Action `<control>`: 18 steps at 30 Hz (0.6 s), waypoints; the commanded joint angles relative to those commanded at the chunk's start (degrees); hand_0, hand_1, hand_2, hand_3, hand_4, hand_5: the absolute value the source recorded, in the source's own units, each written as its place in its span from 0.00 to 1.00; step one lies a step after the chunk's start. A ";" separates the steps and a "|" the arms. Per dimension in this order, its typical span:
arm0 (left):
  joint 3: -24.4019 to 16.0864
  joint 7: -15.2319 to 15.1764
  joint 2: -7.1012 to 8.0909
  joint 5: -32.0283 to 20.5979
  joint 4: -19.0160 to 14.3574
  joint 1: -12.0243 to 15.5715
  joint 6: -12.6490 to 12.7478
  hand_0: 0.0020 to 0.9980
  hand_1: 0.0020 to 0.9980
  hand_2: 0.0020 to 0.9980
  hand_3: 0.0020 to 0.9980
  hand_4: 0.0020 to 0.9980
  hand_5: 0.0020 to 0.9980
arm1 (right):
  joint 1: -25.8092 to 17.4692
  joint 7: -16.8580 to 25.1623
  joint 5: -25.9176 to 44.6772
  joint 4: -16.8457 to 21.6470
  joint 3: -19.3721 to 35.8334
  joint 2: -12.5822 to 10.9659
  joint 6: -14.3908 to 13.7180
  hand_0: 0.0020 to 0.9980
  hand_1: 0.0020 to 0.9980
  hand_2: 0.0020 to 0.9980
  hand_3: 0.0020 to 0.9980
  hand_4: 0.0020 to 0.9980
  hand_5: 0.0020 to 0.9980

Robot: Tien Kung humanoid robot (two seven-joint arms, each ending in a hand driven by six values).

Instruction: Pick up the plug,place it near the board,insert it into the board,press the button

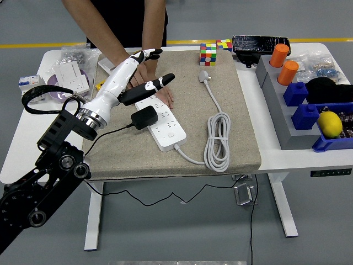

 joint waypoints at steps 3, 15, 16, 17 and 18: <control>1.72 2.87 1.12 -0.71 -2.33 -0.34 -3.41 0.47 0.37 0.34 0.86 0.85 0.47 | 0.17 -0.04 0.08 -0.05 -0.13 0.02 -0.04 0.93 0.90 0.82 0.82 1.00 1.00; 11.06 8.04 4.05 0.98 3.15 -6.28 -19.80 0.15 0.02 0.15 0.90 0.51 0.17 | 0.42 0.03 0.32 -0.04 -0.29 -0.10 -0.09 0.93 0.90 0.82 0.81 1.00 1.00; 11.83 8.43 4.00 1.42 3.90 -6.86 -20.77 0.15 0.02 0.15 0.90 0.51 0.17 | 0.39 0.02 0.38 -0.06 -0.37 -0.11 -0.09 0.93 0.90 0.82 0.81 1.00 1.00; 12.33 8.66 3.95 1.75 4.46 -7.24 -21.24 0.14 0.02 0.15 0.94 0.49 0.15 | 0.39 0.01 0.42 -0.08 -0.43 -0.11 -0.08 0.93 0.90 0.82 0.81 1.00 1.00; 13.28 9.04 3.82 3.05 5.51 -7.93 -21.73 0.14 0.02 0.15 0.94 0.49 0.15 | 0.41 0.01 0.44 -0.08 -0.48 -0.10 -0.08 0.93 0.90 0.82 0.81 1.00 1.00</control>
